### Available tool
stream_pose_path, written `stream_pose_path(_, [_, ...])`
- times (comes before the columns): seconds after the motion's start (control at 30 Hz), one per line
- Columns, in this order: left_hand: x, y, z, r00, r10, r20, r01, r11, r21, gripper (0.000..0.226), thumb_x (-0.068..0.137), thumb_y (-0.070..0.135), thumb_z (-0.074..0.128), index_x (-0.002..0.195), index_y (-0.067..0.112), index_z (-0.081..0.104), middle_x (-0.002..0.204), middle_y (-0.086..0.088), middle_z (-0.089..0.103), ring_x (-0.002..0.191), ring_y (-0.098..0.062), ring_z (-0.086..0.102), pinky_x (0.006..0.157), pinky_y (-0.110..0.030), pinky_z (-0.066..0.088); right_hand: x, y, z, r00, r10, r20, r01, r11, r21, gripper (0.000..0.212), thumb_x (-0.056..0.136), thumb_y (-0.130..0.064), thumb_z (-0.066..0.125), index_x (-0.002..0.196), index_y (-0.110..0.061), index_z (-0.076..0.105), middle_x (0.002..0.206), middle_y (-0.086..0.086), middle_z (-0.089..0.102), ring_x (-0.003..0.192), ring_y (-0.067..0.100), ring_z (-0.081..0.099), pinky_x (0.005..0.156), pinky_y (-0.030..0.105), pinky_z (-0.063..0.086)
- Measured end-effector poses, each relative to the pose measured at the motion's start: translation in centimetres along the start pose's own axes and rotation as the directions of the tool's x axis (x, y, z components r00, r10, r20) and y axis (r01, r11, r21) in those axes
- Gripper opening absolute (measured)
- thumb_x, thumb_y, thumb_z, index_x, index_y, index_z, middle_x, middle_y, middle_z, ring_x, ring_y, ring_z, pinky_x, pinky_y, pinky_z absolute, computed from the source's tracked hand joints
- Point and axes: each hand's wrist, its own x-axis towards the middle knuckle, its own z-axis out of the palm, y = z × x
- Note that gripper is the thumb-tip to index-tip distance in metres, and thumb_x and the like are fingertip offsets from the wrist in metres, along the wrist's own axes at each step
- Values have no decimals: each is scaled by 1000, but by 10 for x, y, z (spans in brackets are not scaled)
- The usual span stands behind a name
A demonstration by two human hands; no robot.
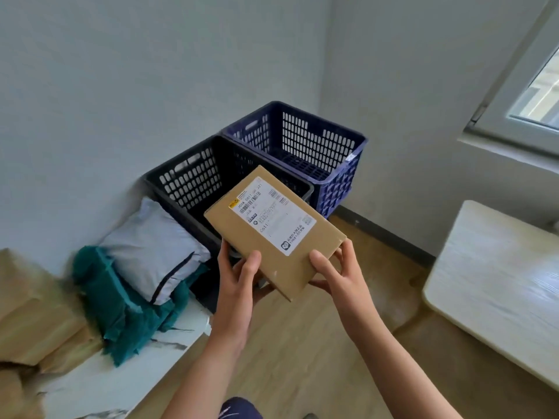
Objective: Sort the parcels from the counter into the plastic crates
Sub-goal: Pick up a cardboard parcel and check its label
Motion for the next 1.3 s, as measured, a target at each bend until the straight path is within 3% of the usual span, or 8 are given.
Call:
stream_pose_path(0.27, [77, 7, 5, 999, 38, 29, -38, 999, 21, 77, 89, 52, 65, 159, 44, 33, 135, 7, 69, 126, -15, 66, 107, -54, 53, 66, 2, 16, 999, -17, -36, 18, 1000, 8, 59, 81, -56, 75, 133, -42, 51, 125, -21, 69, 111, 12, 71, 95, 45, 62])
stream_pose_path(0.4, [140, 20, 1, 993, 101, 66, -104, 994, 42, 68, 96, 48, 55, 160, 39, 33, 135, 13, 68, 126, -9, 64, 102, -37, 54, 121, -6, 33, 999, -26, -47, 24, 999, -30, 47, 88, -49, 66, 132, -41, 51, 122, -18, 69, 112, 11, 71, 89, 34, 62])
stream_pose_path(0.57, [224, 39, -17, 998, 56, 33, -57, 997, 44, 54, 106, 51, 50, 156, 35, 42, 133, 21, 68, 123, 1, 64, 101, -29, 53, 199, -23, 63, 998, 32, -52, -37, 996, -83, 46, 95, -55, 61, 125, -20, 58, 115, -7, 73, 113, 20, 70, 97, 46, 59])
stream_pose_path(0.73, [292, 28, -49, 997, -35, -62, 42, 992, 116, 36, 110, 47, 43, 144, 39, 53, 113, 25, 74, 104, 11, 68, 76, -4, 50, 265, -18, 108, 993, 111, 31, -104, 979, -174, 55, 87, -55, 62, 122, -13, 56, 105, -12, 77, 107, 10, 72, 94, 40, 59])
stream_pose_path(0.9, [329, -1, -82, 978, -125, -170, 159, 967, 202, 45, 99, 67, 40, 137, 51, 57, 133, 4, 62, 124, -9, 61, 103, -35, 54, 314, 11, 143, 960, 247, 129, -200, 934, -296, 52, 91, -55, 64, 123, -14, 55, 114, 0, 75, 107, 13, 73, 89, 36, 61])
stream_pose_path(1.13, [336, -18, -94, 941, -221, -255, 284, 928, 243, 53, 104, 40, 48, 154, 32, 33, 145, 16, 50, 134, -5, 49, 97, -10, 40, 375, 69, 171, 855, 440, 274, -317, 863, -394, 46, 96, -51, 67, 131, -24, 57, 129, 5, 68, 120, 26, 68, 98, 45, 60])
stream_pose_path(1.2, [341, -19, -92, 920, -225, -320, 317, 909, 271, 79, 94, 51, 47, 164, 27, 17, 161, 9, 38, 148, -14, 37, 118, -34, 38, 389, 88, 176, 817, 490, 304, -346, 838, -422, 42, 97, -50, 67, 132, -27, 58, 133, 5, 66, 122, 27, 66, 100, 46, 59])
stream_pose_path(1.3, [347, -22, -88, 906, -204, -370, 343, 867, 361, 68, 93, 47, 45, 156, 28, 28, 158, 9, 37, 149, -20, 34, 120, -48, 38, 404, 112, 185, 758, 558, 338, -395, 805, -443, 42, 97, -45, 69, 133, -25, 58, 134, 9, 65, 124, 28, 64, 100, 49, 59])
